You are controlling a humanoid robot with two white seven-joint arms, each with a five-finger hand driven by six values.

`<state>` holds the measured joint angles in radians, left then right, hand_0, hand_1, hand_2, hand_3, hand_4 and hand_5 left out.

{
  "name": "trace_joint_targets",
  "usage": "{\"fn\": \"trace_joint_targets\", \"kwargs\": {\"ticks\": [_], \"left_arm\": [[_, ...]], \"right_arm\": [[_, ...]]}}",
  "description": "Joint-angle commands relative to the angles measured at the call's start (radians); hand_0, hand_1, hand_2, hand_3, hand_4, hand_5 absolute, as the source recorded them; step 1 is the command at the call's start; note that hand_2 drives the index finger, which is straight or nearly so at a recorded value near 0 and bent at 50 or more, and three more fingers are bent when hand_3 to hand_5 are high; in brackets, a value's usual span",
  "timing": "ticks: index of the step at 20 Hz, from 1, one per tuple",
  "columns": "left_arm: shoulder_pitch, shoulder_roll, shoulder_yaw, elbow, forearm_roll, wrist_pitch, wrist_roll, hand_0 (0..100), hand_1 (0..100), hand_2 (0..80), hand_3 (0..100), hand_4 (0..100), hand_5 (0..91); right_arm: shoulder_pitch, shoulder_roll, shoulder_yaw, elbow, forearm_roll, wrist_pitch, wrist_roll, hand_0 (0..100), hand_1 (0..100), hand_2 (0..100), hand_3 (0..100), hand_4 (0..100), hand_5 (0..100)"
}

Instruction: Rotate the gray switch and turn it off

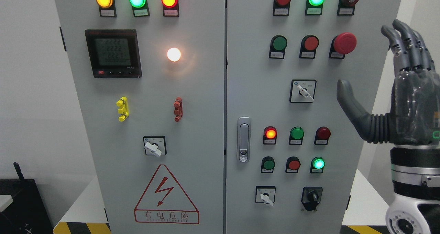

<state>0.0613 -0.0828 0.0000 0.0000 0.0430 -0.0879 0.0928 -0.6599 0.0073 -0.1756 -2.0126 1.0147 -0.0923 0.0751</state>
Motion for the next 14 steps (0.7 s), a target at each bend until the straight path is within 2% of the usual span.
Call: {"fn": "trace_joint_targets", "kwargs": {"ticks": [1, 14], "left_arm": [[0.000, 0.000, -0.002, 0.014, 0.000, 0.000, 0.001, 12, 39, 0.0, 0, 0, 0.0], [0.000, 0.000, -0.002, 0.014, 0.000, 0.000, 0.001, 12, 39, 0.0, 0, 0, 0.0]], "right_arm": [[-0.006, 0.022, 0.004, 0.009, -0.001, -0.001, -0.001, 31, 32, 0, 0, 0, 0], [-0.006, 0.026, 0.001, 0.015, -0.001, -0.001, -0.003, 30, 33, 0, 0, 0, 0]]}}
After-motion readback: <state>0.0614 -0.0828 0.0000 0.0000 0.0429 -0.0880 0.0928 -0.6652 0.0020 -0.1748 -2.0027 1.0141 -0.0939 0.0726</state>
